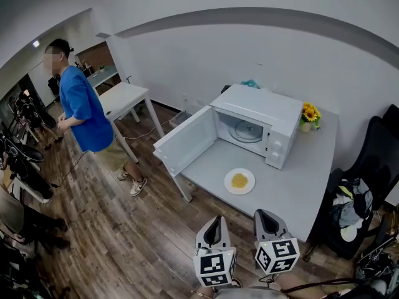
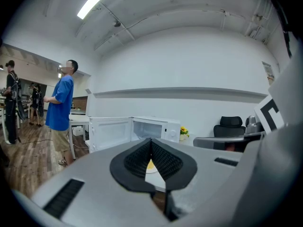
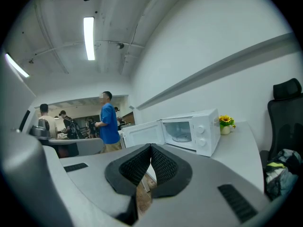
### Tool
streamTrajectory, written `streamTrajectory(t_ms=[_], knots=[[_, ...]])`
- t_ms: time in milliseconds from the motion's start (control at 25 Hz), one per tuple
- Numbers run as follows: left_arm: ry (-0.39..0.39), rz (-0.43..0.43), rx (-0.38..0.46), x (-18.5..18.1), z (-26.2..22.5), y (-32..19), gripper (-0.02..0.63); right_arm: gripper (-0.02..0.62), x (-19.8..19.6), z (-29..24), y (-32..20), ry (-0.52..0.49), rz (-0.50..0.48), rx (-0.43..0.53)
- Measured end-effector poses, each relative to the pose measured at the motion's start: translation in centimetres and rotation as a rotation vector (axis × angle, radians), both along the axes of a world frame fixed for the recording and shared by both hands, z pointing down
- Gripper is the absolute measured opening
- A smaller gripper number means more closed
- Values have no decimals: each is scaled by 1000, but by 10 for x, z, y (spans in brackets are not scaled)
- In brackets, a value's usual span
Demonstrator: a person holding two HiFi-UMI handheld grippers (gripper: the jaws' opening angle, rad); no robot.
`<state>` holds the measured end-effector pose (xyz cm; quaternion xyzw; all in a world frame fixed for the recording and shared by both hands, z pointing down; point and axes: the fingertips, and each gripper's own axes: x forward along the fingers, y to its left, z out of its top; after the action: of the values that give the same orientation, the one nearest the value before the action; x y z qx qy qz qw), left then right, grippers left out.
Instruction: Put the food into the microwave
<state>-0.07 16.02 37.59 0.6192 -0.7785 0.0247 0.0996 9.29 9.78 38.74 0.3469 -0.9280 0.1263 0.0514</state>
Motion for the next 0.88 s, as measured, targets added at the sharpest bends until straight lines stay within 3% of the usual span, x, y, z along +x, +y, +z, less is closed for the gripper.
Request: streamTrajectory(t_ms=[440,880], knots=[[15,23,-5,-21,12,-37,3,17,-13,16,-34,28,35,-17],[2,77,-1,-88,16,-109,3,17,-72,14,-102,13,101,-8]])
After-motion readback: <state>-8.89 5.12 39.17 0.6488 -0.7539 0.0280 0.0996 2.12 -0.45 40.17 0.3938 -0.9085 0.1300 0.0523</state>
